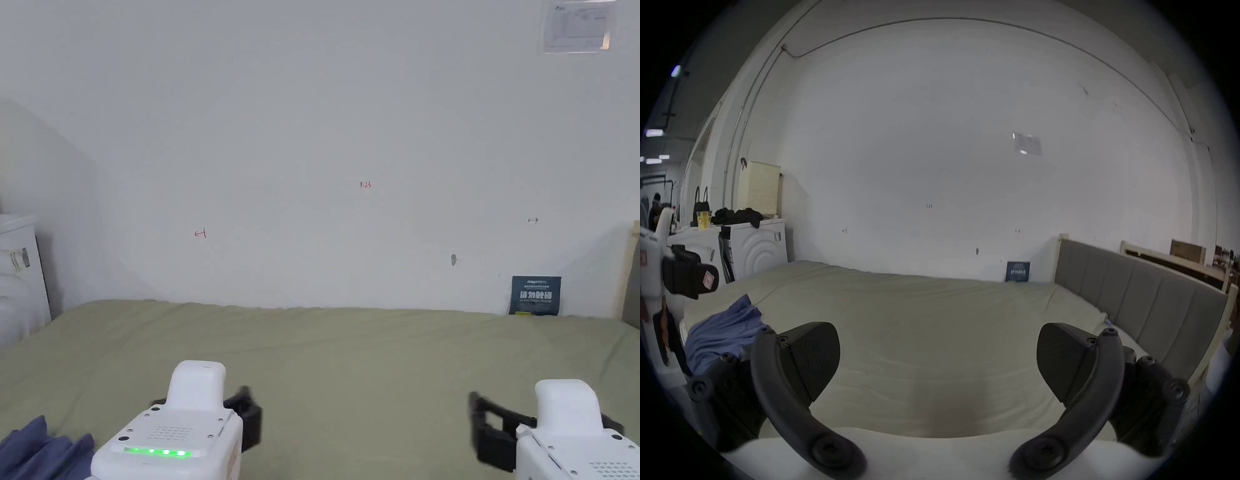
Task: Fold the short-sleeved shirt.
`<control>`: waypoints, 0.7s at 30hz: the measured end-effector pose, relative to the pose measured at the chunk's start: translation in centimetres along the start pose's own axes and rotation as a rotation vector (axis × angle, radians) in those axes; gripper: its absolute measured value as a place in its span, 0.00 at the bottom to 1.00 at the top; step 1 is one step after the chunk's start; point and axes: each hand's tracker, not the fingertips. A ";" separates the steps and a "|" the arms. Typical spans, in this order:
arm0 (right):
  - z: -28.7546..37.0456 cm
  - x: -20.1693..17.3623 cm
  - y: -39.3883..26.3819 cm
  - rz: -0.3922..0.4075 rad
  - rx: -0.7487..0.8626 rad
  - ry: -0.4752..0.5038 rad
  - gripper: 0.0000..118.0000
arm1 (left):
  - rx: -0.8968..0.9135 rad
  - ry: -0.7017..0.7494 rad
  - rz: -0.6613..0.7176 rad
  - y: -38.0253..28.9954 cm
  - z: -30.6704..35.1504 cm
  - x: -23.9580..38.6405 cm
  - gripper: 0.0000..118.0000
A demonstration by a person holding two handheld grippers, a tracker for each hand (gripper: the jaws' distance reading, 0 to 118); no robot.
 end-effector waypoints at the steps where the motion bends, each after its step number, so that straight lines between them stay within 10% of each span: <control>1: 0.1 -0.2 0.0 0.003 0.031 -0.069 0.29 | 0.015 0.038 -0.006 -0.2 -0.2 0.3 0.00; 2: 0.2 -0.2 -0.2 -0.045 0.035 -0.124 0.00 | 0.036 0.084 -0.025 -0.3 -0.3 0.5 0.00; 21: -1.3 -2.6 -0.6 0.002 -0.015 -0.002 0.00 | 0.003 0.100 0.082 -0.9 1.0 -4.2 0.00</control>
